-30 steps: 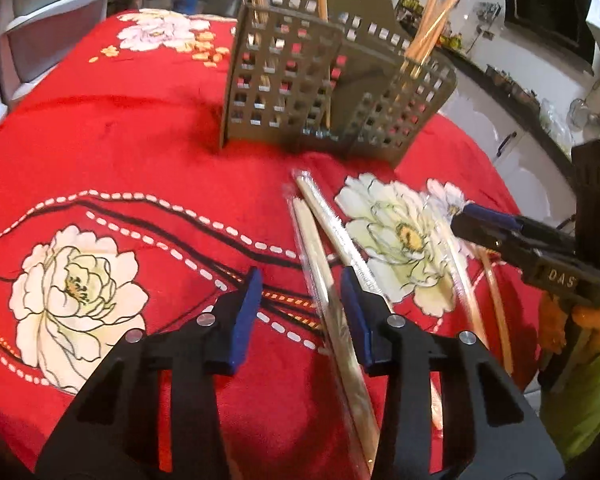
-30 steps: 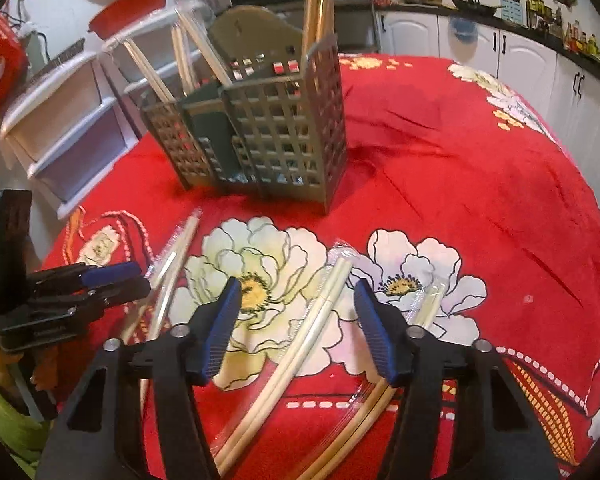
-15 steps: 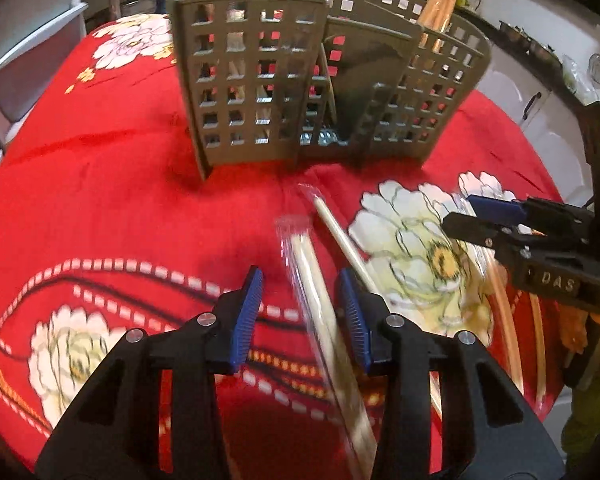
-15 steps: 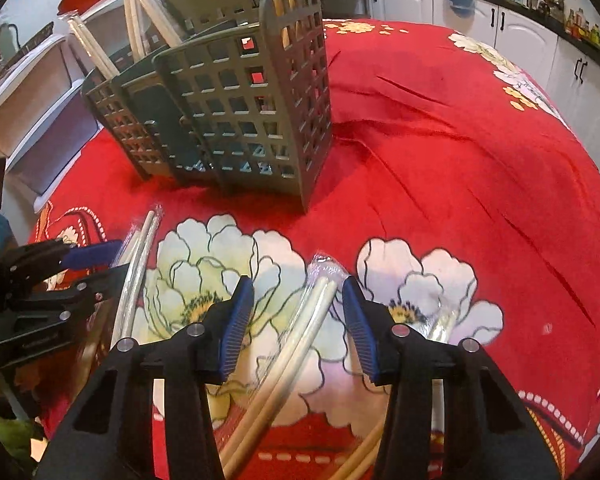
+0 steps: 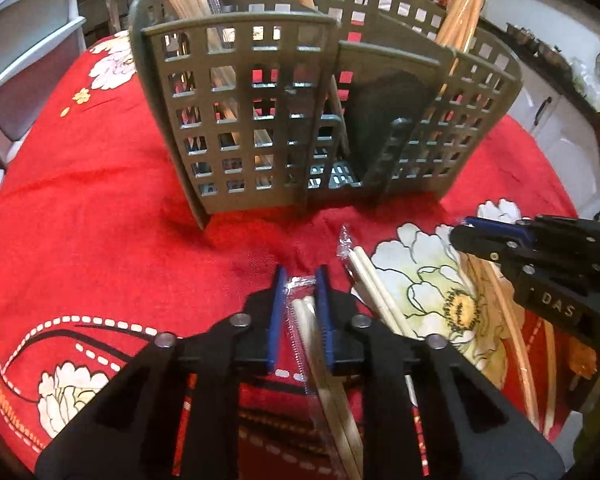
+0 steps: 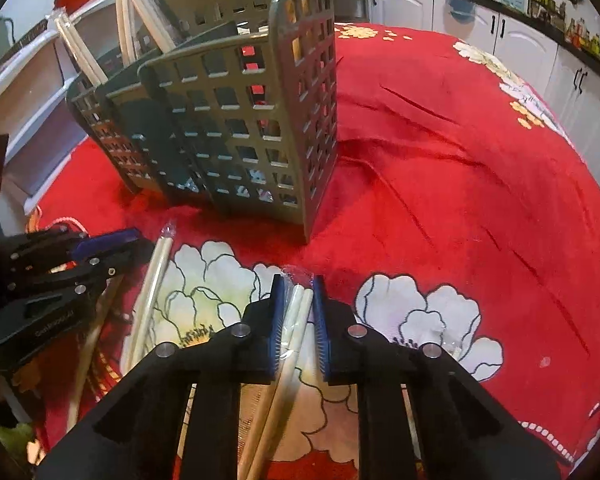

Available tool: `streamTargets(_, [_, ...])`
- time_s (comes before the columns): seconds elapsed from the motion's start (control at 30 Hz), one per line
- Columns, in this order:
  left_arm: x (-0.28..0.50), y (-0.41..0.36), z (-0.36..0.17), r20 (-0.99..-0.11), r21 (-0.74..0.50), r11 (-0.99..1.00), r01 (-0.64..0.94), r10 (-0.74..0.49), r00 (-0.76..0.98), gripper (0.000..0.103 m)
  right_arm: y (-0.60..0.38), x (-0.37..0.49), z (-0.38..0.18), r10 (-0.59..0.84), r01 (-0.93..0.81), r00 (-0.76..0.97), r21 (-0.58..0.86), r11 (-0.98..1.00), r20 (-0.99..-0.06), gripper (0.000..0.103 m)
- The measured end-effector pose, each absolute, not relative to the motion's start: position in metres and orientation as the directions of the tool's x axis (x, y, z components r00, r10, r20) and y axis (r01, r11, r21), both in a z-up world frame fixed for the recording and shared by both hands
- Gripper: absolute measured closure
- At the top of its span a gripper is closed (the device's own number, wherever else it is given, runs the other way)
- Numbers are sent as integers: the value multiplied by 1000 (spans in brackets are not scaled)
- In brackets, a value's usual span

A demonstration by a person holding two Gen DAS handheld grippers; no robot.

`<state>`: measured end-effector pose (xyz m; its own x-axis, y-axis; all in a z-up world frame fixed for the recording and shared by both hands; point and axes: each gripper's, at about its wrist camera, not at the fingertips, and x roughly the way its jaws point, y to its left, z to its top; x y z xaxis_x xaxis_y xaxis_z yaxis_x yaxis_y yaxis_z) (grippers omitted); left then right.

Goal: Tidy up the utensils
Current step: 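Lift the left gripper's chopsticks over the caddy while the right gripper carries its pair there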

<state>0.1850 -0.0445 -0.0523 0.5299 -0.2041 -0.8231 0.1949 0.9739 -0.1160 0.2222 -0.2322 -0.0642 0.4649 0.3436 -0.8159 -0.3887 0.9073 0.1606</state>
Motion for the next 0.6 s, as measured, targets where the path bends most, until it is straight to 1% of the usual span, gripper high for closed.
streamTargets(0.1, [185, -29, -49, -816, -171, 967, 187, -245, 524, 97, -237, 222, -60, 412, -385, 442, 246, 890, -797, 90])
streamTargets(0.17, [181, -20, -41, -800, -189, 965, 182, -258, 542, 97, -236, 219, -53, 445, -393, 445, 277, 877, -777, 91])
streamTargets(0.4, [161, 10, -2, -721, -245, 954, 174, -299, 625, 98, -224, 196, -13, 517, -469, 505, 283, 837, -691, 92])
streamTargets(0.6, [153, 6, 43, -638, -251, 954, 166, -292, 712, 98, -222, 172, 34, 558, -519, 588, 256, 816, -585, 94])
